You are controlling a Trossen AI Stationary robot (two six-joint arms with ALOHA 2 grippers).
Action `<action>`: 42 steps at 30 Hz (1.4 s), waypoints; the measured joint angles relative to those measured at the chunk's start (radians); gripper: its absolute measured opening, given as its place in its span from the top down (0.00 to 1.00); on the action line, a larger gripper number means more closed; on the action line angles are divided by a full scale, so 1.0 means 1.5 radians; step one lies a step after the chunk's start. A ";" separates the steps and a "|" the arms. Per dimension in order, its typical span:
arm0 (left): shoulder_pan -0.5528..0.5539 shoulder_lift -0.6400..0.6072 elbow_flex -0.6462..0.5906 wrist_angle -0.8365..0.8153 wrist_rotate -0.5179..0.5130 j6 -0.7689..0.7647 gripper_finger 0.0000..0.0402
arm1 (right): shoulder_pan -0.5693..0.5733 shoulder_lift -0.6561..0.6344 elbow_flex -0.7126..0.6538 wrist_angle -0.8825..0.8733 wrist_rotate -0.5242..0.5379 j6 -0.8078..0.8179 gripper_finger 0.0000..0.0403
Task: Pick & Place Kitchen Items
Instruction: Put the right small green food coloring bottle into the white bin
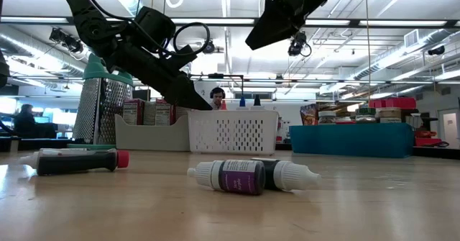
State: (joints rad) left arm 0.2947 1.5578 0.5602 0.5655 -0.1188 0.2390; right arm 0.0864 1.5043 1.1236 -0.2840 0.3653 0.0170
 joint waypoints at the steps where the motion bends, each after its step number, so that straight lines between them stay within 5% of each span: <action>1: 0.000 0.000 0.000 0.000 0.000 0.000 0.65 | 0.000 0.000 0.000 0.000 0.000 0.000 0.48; 17: -0.001 0.000 0.000 0.001 0.002 -0.082 0.65 | 0.000 0.000 0.000 0.000 0.000 -0.001 0.48; 23: -0.019 0.000 0.000 0.004 0.054 -0.101 0.66 | 0.000 0.000 0.000 0.000 0.000 -0.001 0.48; 35: -0.144 -0.005 0.000 0.080 0.012 0.057 0.66 | 0.000 0.000 0.000 0.000 0.000 -0.004 0.48; 42: -0.259 -0.006 0.001 0.072 -0.075 0.004 0.66 | 0.000 0.000 0.000 0.000 0.000 -0.004 0.48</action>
State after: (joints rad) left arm -0.0945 1.5494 0.5621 0.6734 -0.2319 0.2445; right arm 0.0864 1.5043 1.1236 -0.2840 0.3654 0.0109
